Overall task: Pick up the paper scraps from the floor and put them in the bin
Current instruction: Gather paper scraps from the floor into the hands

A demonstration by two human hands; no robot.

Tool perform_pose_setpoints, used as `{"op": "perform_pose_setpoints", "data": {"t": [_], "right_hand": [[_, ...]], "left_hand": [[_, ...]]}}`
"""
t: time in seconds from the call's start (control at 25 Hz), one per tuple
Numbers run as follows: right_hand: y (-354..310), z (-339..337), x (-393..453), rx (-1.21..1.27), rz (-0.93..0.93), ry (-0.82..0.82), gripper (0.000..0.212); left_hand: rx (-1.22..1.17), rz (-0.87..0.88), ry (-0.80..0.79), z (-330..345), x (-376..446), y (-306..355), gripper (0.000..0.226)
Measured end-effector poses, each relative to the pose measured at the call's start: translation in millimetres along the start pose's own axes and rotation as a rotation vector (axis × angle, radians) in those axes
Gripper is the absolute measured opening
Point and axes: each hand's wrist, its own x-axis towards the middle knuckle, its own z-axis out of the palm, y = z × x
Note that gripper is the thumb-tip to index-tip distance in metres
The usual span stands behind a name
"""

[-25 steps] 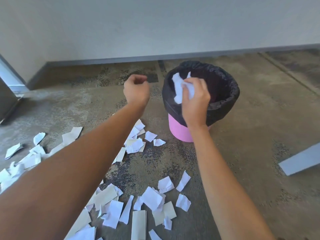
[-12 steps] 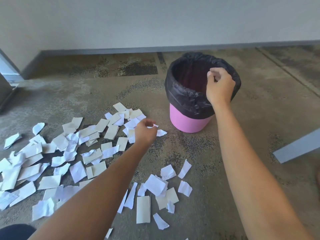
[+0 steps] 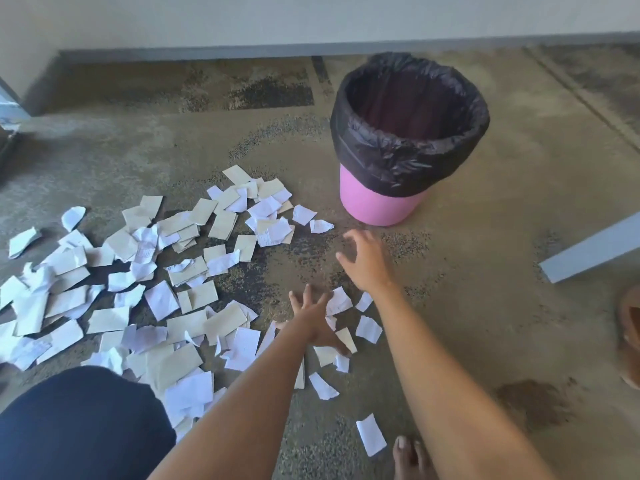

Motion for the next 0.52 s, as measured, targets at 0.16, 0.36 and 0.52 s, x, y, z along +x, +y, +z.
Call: {"op": "perform_pose_setpoints", "data": {"t": [0.16,0.36,0.52], "right_hand": [[27.4,41.7,-47.1,-0.192,0.347,-0.353,0.081],[24.8,52.4,-73.8,-0.218,0.168,-0.391,0.075],[30.9,49.6,-92.6,-0.192,-0.021,-0.434,0.061]], "left_hand": [[0.214,0.012,-0.010,27.0,-19.4,4.3,0.149],[0.458,0.065,0.023,40.8,-34.2,-10.3,0.147],[0.489,0.158,0.028,25.1,-33.5,-27.7,0.117]]}}
